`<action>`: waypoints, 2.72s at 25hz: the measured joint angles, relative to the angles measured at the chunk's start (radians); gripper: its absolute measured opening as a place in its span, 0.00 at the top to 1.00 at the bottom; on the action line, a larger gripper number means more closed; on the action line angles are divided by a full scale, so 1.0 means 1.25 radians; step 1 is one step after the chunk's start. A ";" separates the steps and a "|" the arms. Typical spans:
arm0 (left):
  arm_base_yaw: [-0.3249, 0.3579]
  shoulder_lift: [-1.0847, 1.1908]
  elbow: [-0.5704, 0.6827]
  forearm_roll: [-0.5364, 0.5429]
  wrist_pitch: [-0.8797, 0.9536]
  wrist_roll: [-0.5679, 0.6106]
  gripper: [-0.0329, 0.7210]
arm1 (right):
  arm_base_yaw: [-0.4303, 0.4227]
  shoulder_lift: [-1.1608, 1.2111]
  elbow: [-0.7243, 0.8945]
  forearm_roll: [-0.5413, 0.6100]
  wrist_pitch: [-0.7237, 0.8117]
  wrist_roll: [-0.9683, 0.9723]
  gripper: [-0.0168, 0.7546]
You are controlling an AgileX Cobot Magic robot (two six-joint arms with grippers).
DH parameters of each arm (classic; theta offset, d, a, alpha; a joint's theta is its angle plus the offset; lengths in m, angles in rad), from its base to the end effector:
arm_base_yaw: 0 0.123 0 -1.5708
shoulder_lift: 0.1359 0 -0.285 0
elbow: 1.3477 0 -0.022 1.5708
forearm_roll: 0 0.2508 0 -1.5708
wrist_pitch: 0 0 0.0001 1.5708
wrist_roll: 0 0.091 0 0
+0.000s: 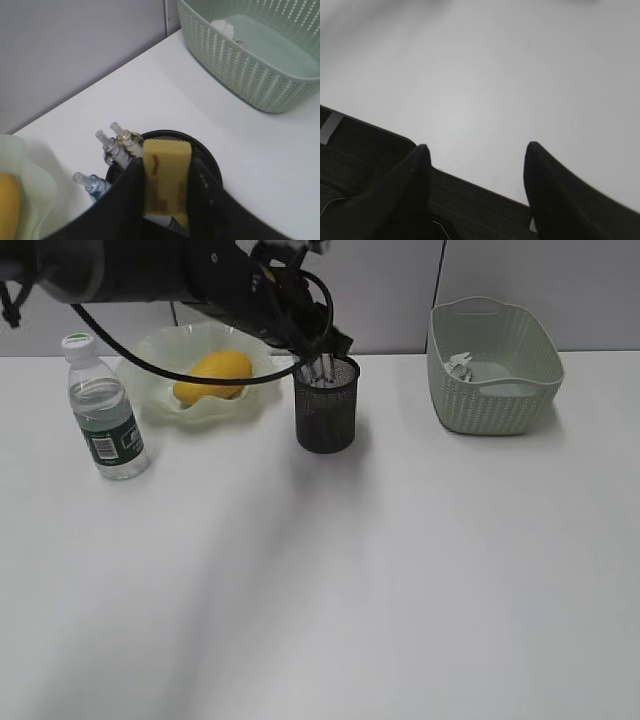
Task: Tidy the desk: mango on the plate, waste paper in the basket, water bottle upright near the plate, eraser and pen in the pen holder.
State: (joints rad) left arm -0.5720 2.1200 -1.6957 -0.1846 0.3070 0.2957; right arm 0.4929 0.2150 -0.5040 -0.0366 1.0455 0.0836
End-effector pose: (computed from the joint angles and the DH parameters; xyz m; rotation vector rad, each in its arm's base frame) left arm 0.4153 -0.2734 0.2272 0.7838 2.0841 -0.3113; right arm 0.0268 0.0111 0.2771 -0.4612 2.2052 0.2662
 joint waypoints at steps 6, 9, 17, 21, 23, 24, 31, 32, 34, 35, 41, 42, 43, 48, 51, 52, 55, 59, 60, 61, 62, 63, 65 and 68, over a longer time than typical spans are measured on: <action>0.004 0.030 0.000 -0.017 -0.015 0.000 0.64 | 0.000 0.000 0.000 0.000 0.000 0.000 0.37; 0.004 0.030 0.000 -0.034 -0.029 0.000 0.51 | 0.000 0.000 0.000 0.000 0.000 0.000 0.37; 0.005 0.021 0.000 -0.053 -0.023 0.000 0.31 | 0.000 0.000 0.000 0.000 0.000 0.000 0.38; 0.005 -0.024 0.000 -0.053 0.033 0.000 0.31 | 0.000 0.000 0.000 0.000 0.000 0.000 0.38; 0.005 -0.056 0.000 -0.053 0.089 0.000 0.31 | 0.000 0.000 0.000 0.000 0.000 0.000 0.38; 0.005 -0.069 0.000 -0.053 0.118 0.000 0.31 | 0.000 0.000 0.000 0.000 0.000 0.000 0.38; 0.005 -0.151 0.000 -0.040 0.456 0.000 0.31 | 0.000 0.000 0.000 0.000 0.000 0.000 0.38; 0.005 -0.159 0.000 -0.034 0.502 0.000 0.31 | 0.000 0.000 0.000 0.000 0.000 0.000 0.38; 0.005 -0.170 0.000 -0.017 0.600 0.000 0.32 | 0.000 0.000 0.000 0.000 0.000 0.000 0.38; 0.005 -0.171 -0.001 -0.011 0.648 0.000 0.32 | 0.000 0.000 0.000 0.000 0.000 0.000 0.38; 0.005 -0.177 -0.001 0.031 0.725 -0.055 0.32 | 0.000 0.000 0.000 0.000 0.000 0.000 0.38; 0.005 -0.182 -0.001 0.041 0.726 -0.075 0.32 | 0.000 0.000 0.000 0.000 0.000 0.000 0.38; 0.005 -0.188 -0.001 0.049 0.727 -0.095 0.32 | 0.000 0.000 0.000 0.000 0.000 0.000 0.38; 0.005 -0.260 0.032 0.058 0.727 -0.134 0.33 | 0.000 0.000 0.000 0.000 0.000 0.000 0.38; 0.005 -0.332 0.097 0.059 0.727 -0.138 0.33 | 0.000 0.000 0.000 0.000 0.000 0.000 0.38; 0.005 -0.361 0.120 0.059 0.727 -0.138 0.33 | 0.000 0.000 0.000 0.000 -0.001 0.000 0.38; 0.005 -0.449 0.212 0.059 0.727 -0.138 0.33 | 0.000 0.000 0.000 0.000 -0.001 0.000 0.38; 0.005 -0.579 0.356 0.060 0.727 -0.140 0.33 | 0.000 0.000 0.000 0.000 -0.001 0.000 0.38; 0.005 -0.609 0.395 0.060 0.727 -0.140 0.33 | 0.000 0.000 0.000 0.000 -0.001 0.000 0.38; 0.005 -0.646 0.433 0.060 0.728 -0.140 0.33 | 0.000 0.000 0.000 0.000 -0.001 0.000 0.38; 0.005 -0.685 0.471 0.060 0.727 -0.140 0.33 | 0.000 0.000 0.000 0.000 -0.001 0.000 0.38; 0.005 -0.726 0.502 0.060 0.728 -0.142 0.33 | 0.000 0.000 0.000 0.000 -0.001 0.000 0.38; 0.005 -0.799 0.569 0.060 0.727 -0.151 0.33 | 0.000 0.000 0.000 0.000 -0.001 0.000 0.38; 0.005 -0.942 0.671 0.059 0.716 -0.162 0.33 | 0.000 0.000 0.000 0.000 -0.001 0.000 0.38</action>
State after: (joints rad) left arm -0.5656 0.9421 -0.8568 -0.1110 1.2016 0.0937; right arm 0.4929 0.2150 -0.5040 -0.0366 1.0446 0.0836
